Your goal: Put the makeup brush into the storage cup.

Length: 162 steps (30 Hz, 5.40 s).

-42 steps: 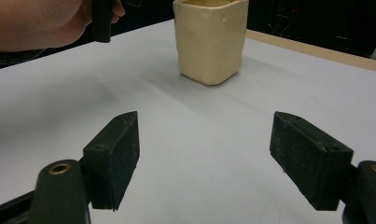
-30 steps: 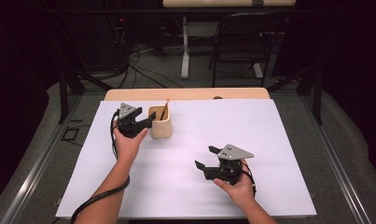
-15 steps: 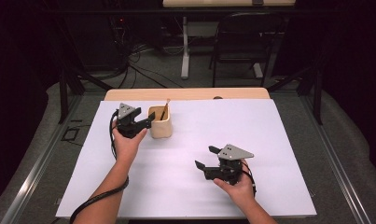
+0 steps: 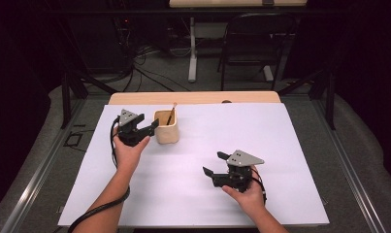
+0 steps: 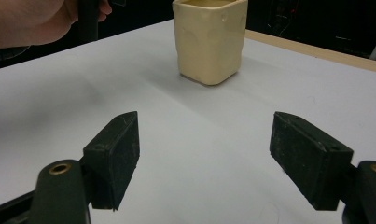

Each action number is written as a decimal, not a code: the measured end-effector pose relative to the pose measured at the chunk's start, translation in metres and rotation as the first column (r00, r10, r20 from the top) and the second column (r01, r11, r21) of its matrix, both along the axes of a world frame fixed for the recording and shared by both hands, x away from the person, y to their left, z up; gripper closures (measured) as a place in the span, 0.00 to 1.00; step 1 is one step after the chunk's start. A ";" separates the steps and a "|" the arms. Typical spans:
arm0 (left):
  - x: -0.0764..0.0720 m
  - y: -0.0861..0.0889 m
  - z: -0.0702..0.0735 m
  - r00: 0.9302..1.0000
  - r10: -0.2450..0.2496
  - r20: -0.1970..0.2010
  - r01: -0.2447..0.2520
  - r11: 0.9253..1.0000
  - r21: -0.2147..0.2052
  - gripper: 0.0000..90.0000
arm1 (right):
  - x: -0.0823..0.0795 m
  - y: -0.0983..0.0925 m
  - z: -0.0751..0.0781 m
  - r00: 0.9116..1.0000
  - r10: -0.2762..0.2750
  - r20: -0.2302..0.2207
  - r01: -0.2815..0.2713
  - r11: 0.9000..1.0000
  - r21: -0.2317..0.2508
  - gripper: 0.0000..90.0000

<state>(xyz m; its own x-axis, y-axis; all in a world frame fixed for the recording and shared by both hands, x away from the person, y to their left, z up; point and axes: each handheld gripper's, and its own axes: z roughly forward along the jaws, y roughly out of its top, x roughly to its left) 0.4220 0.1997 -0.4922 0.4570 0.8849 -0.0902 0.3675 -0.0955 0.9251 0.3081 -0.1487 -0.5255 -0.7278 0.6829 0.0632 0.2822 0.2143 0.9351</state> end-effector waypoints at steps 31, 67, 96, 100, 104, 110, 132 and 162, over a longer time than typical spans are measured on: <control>-0.034 0.011 0.009 0.999 -0.021 0.034 0.021 0.999 0.025 0.37 | 0.000 0.001 0.000 1.000 0.002 -0.003 -0.002 1.000 -0.002 0.27; -0.070 0.008 0.001 0.997 -0.071 0.025 0.070 0.997 0.025 0.37 | 0.000 0.001 0.000 1.000 0.001 0.001 -0.001 1.000 -0.001 0.27; -0.099 0.003 -0.021 0.995 -0.098 0.027 0.098 0.995 0.010 0.37 | 0.000 0.002 -0.001 1.000 -0.002 -0.002 0.002 1.000 0.000 0.27; -0.104 0.001 -0.022 0.993 -0.112 0.034 0.112 0.994 0.007 0.37 | 0.000 0.002 -0.002 1.000 -0.002 0.002 0.002 1.000 0.004 0.27; -0.109 -0.001 -0.021 0.990 -0.133 0.040 0.133 0.991 0.002 0.37 | 0.000 0.002 -0.001 1.000 -0.002 0.003 0.002 1.000 -0.001 0.27; -0.114 -0.003 -0.021 0.986 -0.156 0.049 0.157 0.988 -0.011 0.37 | 0.000 0.002 -0.002 1.000 -0.001 0.004 0.001 1.000 -0.003 0.27; -0.128 -0.013 -0.030 0.974 -0.215 0.066 0.216 0.976 -0.008 0.37 | 0.000 0.000 -0.002 1.000 -0.001 -0.003 0.001 1.000 -0.007 0.27; -0.129 -0.017 -0.040 0.972 -0.233 0.035 0.232 0.973 0.016 0.37 | 0.002 -0.001 -0.005 1.000 -0.010 -0.005 0.010 1.000 -0.010 0.27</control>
